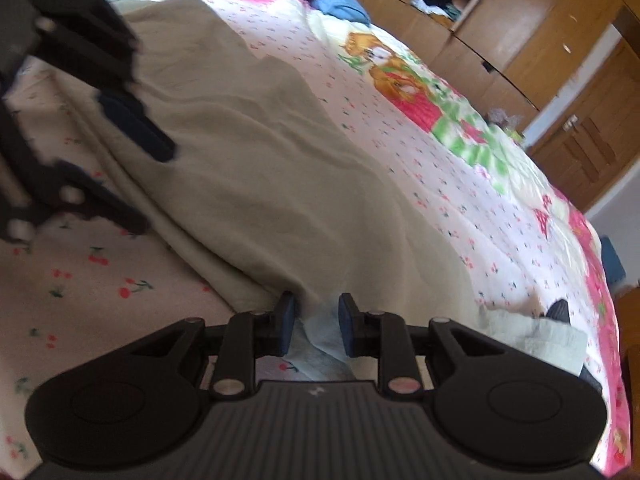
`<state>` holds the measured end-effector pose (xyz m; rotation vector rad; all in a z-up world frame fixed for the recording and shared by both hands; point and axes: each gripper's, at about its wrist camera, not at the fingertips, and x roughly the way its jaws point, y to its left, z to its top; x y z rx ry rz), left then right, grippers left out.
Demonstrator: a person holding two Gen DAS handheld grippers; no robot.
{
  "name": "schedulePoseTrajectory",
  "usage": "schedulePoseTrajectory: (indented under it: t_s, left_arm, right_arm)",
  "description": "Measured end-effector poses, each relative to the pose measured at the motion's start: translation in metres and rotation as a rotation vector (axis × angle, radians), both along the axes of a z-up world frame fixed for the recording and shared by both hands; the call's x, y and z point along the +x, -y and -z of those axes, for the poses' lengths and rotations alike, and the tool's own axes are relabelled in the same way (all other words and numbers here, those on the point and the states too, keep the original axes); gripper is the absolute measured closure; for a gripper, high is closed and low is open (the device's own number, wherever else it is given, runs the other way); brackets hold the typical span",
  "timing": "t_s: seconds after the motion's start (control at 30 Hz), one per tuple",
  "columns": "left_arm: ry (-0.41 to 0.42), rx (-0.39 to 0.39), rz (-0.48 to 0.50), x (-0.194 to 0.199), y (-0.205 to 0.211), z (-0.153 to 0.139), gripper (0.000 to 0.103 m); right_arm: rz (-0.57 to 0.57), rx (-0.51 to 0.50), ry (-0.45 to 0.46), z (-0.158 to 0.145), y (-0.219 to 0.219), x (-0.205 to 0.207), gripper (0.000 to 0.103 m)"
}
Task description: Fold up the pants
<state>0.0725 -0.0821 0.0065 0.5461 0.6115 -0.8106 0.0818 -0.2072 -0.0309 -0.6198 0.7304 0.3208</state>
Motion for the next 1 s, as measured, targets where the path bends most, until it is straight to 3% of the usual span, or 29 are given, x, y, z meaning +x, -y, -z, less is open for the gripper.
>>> schedulePoseTrajectory:
  t_s: [0.07, 0.17, 0.27, 0.43, 0.53, 0.77, 1.0]
  left_arm:
    - [0.019, -0.018, -0.014, -0.001, 0.0, -0.005, 0.053]
    - [0.044, -0.021, -0.027, 0.003, 0.005, -0.005, 0.053]
    - [0.139, 0.071, 0.019, 0.0, 0.023, 0.009, 0.053]
    - [0.17, 0.13, 0.037, 0.0, 0.042, 0.023, 0.055]
    - [0.174, 0.126, -0.012, 0.007, 0.044, 0.023, 0.079]
    - [0.084, -0.013, -0.086, 0.021, 0.025, -0.002, 0.083]
    - [-0.054, -0.061, -0.11, 0.032, 0.014, -0.011, 0.083]
  right_arm:
    - [0.041, 0.081, -0.025, -0.006, 0.006, 0.004, 0.102]
    - [0.088, 0.184, -0.023, -0.02, 0.013, 0.004, 0.103]
    - [0.137, 0.277, -0.041, -0.031, 0.024, 0.008, 0.103]
    - [0.184, 0.382, -0.076, -0.042, 0.037, 0.013, 0.103]
    - [0.163, 0.361, -0.075, -0.042, 0.036, 0.01, 0.099]
    - [0.015, 0.185, 0.015, -0.031, 0.016, -0.013, 0.068]
    - [-0.016, 0.012, 0.086, -0.008, -0.003, -0.013, 0.066]
